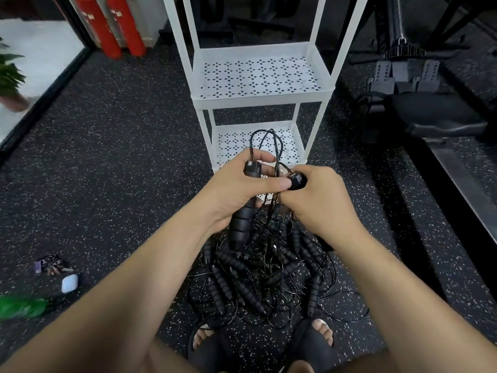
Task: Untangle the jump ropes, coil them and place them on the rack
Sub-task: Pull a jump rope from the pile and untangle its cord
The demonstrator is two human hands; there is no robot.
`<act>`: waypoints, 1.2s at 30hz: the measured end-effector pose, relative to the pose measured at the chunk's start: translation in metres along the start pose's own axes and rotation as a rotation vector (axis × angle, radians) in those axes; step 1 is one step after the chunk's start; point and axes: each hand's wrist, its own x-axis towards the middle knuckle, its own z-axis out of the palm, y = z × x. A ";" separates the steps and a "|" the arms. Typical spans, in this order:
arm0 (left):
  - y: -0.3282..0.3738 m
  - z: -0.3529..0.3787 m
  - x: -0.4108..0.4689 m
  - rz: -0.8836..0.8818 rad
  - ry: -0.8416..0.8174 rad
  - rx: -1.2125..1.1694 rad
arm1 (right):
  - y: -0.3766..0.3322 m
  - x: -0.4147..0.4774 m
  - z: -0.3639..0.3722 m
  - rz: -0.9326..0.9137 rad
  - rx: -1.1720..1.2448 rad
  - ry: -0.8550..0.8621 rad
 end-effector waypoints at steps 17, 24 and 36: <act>0.002 -0.038 0.007 0.170 0.303 0.210 | 0.006 0.004 -0.028 0.088 0.125 -0.340; 0.004 -0.034 0.004 0.187 0.231 0.112 | 0.018 0.008 -0.030 0.158 0.154 -0.384; 0.004 -0.018 -0.002 0.208 0.066 0.042 | 0.005 0.006 -0.002 0.249 0.560 -0.183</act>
